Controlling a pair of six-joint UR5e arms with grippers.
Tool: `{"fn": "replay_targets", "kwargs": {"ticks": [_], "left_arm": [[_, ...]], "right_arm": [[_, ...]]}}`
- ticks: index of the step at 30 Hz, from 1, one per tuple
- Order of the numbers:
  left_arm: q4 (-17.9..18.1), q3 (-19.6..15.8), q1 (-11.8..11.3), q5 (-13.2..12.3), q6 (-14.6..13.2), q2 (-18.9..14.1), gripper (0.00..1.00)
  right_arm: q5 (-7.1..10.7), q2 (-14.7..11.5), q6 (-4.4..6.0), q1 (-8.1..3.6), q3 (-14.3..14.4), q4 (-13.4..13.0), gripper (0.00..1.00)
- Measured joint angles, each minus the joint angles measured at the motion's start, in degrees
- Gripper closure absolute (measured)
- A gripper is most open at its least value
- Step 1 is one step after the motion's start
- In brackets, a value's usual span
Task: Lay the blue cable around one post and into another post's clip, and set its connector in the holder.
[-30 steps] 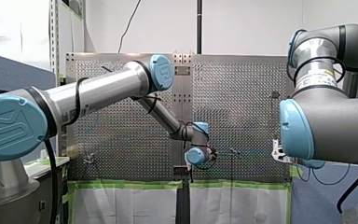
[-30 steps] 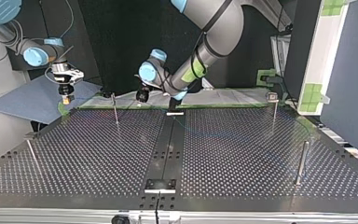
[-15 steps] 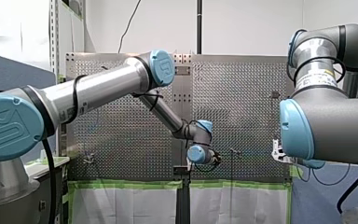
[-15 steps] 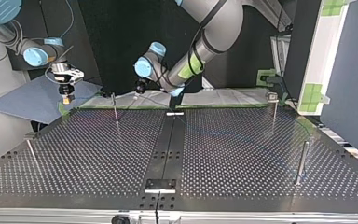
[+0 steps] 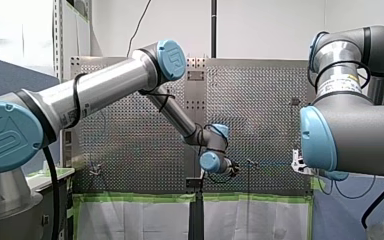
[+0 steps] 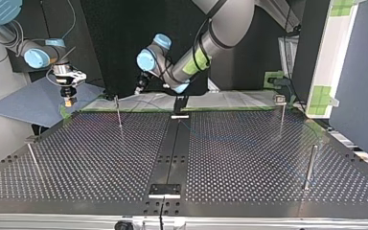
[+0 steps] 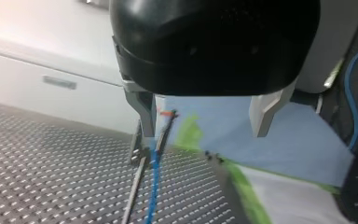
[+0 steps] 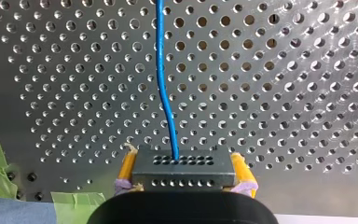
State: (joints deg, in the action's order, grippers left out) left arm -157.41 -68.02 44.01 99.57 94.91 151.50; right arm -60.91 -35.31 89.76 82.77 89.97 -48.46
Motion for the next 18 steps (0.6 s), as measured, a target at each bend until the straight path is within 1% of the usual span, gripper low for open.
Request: {"fn": "replay_targets", "kwargs": {"ticks": [8,18], "left_arm": [[-0.2,-0.6,0.5,0.6,-0.4,0.0,0.0],[-0.1,0.1,1.1,0.9,-0.3,0.0,0.0]], "right_arm": [[0.84,0.0,0.05,-0.02,0.0,0.2,1.0],[0.96,0.0,0.08,-0.02,0.0,0.3,1.0]]}}
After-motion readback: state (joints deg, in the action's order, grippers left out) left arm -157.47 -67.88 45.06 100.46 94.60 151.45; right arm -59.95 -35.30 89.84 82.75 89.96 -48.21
